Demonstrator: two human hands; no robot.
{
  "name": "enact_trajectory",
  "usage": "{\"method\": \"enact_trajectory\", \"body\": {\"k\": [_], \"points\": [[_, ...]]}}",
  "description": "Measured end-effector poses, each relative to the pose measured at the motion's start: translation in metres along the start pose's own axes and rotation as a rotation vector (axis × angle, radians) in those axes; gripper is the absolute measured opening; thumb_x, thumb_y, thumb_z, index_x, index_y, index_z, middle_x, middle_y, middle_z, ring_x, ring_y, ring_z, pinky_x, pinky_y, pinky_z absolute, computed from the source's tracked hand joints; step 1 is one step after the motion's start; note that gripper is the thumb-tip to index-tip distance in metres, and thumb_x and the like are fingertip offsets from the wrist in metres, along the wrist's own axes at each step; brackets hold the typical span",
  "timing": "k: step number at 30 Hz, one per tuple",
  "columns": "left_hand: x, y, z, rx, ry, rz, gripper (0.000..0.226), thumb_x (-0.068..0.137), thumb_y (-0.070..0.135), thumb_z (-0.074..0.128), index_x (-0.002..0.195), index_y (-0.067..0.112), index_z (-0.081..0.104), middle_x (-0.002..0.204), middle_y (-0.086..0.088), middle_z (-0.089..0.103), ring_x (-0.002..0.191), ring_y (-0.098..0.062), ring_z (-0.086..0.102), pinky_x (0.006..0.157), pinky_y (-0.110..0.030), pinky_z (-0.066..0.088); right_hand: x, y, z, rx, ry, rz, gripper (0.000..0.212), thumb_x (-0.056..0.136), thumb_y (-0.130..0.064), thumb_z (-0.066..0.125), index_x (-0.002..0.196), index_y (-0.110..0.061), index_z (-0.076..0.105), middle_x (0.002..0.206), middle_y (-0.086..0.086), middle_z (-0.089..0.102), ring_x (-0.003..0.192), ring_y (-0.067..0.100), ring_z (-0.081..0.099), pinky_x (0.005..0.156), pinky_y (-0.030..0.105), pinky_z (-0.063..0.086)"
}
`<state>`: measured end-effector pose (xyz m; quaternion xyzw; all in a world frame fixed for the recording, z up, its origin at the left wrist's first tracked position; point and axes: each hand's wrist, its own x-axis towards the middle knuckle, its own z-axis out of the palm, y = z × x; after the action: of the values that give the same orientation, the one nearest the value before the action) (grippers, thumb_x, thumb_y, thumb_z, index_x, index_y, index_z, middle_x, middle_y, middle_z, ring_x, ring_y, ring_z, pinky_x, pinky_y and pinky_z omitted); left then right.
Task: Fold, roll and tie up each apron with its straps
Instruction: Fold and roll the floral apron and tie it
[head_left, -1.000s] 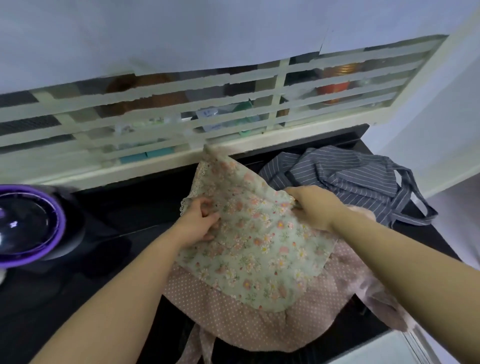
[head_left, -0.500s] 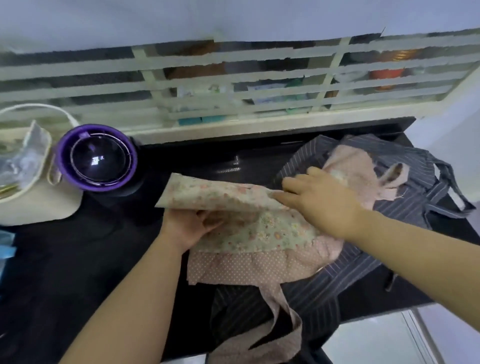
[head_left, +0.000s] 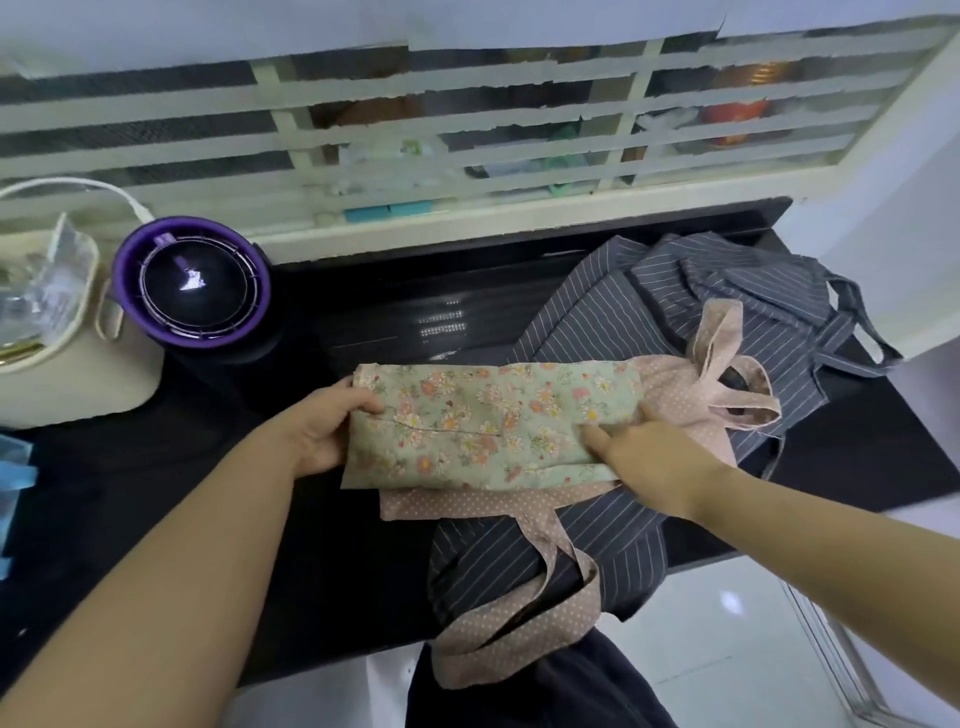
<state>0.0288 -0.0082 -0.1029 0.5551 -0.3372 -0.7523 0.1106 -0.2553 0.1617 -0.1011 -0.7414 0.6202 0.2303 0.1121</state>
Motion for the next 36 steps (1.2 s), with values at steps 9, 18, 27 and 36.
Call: {"method": "enact_trajectory", "body": {"k": [9,18,27,36], "points": [[-0.009,-0.017,0.014,0.437,-0.060,0.063,0.084,0.088,0.001,0.061,0.150,0.027,0.010,0.124,0.005,0.054,0.111,-0.013,0.054,0.094,-0.028,0.043,-0.007,0.034,0.003,-0.136,0.320,0.072,0.033,0.061,0.001,0.067,0.088,-0.017,0.059,0.069,0.000,0.064,0.062,0.024,0.066,0.107,0.050,0.031],[-0.016,-0.016,0.014,0.551,-0.041,0.001,0.095,0.084,-0.010,0.048,0.149,0.038,-0.001,0.125,0.004,0.049,0.108,-0.015,0.053,0.089,-0.033,0.050,-0.005,0.027,0.030,0.056,0.003,-0.023,0.012,0.082,-0.022,0.055,0.093,-0.024,0.052,0.100,0.000,0.062,0.098,0.022,0.060,0.107,0.034,0.022],[-0.031,-0.044,0.026,1.014,0.177,-0.019,0.113,0.087,0.014,0.065,0.142,0.016,-0.034,0.154,-0.008,-0.014,0.136,-0.028,0.029,0.109,-0.032,0.031,-0.006,0.023,0.022,0.097,-0.134,0.041,0.032,0.081,-0.022,0.054,0.064,-0.025,0.028,0.077,-0.009,0.042,0.086,0.017,0.049,0.114,0.056,0.007],[-0.025,-0.058,0.080,1.506,0.398,0.871,0.054,0.095,0.024,0.035,0.148,0.026,0.024,0.159,-0.004,0.007,0.147,-0.028,-0.007,0.115,-0.056,-0.008,-0.019,0.010,-0.011,0.023,-0.297,0.020,0.027,0.087,-0.047,0.046,0.071,-0.025,0.039,0.098,-0.003,0.049,0.116,0.022,0.044,0.107,0.071,-0.005]]}}
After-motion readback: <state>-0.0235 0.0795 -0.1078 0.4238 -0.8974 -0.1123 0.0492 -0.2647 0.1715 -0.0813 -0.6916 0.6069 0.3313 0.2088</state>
